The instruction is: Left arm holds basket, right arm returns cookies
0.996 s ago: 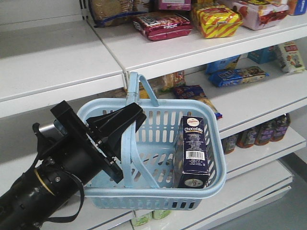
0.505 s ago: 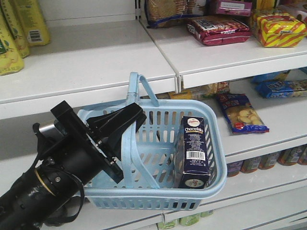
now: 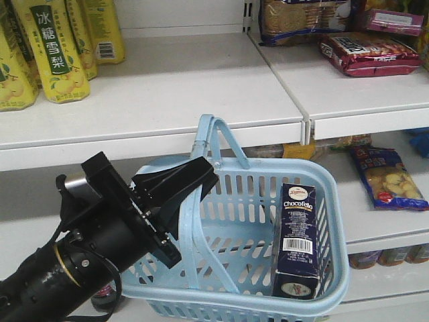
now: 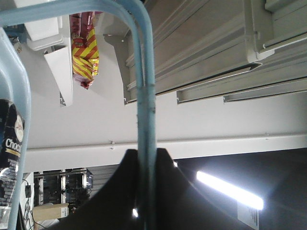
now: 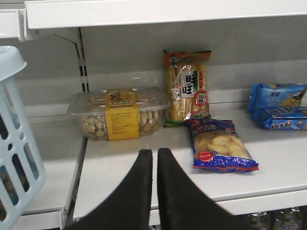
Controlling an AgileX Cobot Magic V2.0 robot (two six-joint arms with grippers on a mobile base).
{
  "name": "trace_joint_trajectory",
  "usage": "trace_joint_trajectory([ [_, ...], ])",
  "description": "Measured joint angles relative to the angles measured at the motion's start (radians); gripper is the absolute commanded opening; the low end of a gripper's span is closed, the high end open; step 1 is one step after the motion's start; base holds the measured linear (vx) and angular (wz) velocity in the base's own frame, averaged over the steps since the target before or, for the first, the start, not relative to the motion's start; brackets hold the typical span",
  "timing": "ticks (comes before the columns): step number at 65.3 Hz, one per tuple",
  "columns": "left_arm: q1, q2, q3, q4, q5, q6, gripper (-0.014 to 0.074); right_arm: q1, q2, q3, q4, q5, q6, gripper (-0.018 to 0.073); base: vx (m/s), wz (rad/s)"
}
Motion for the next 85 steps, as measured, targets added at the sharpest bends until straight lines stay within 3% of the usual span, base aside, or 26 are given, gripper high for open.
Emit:
trace_joint_trajectory([
  [35,-0.007,0.000,0.002,0.052,-0.023,-0.017,0.0000,0.000,0.000,0.000,0.000,0.000,0.000,-0.0006,0.03,0.17],
  [85,-0.008,-0.002,0.002,0.061,-0.037,-0.023,0.0000,0.000,0.000,0.000,0.000,0.000,0.000,-0.0006,0.01,0.07],
])
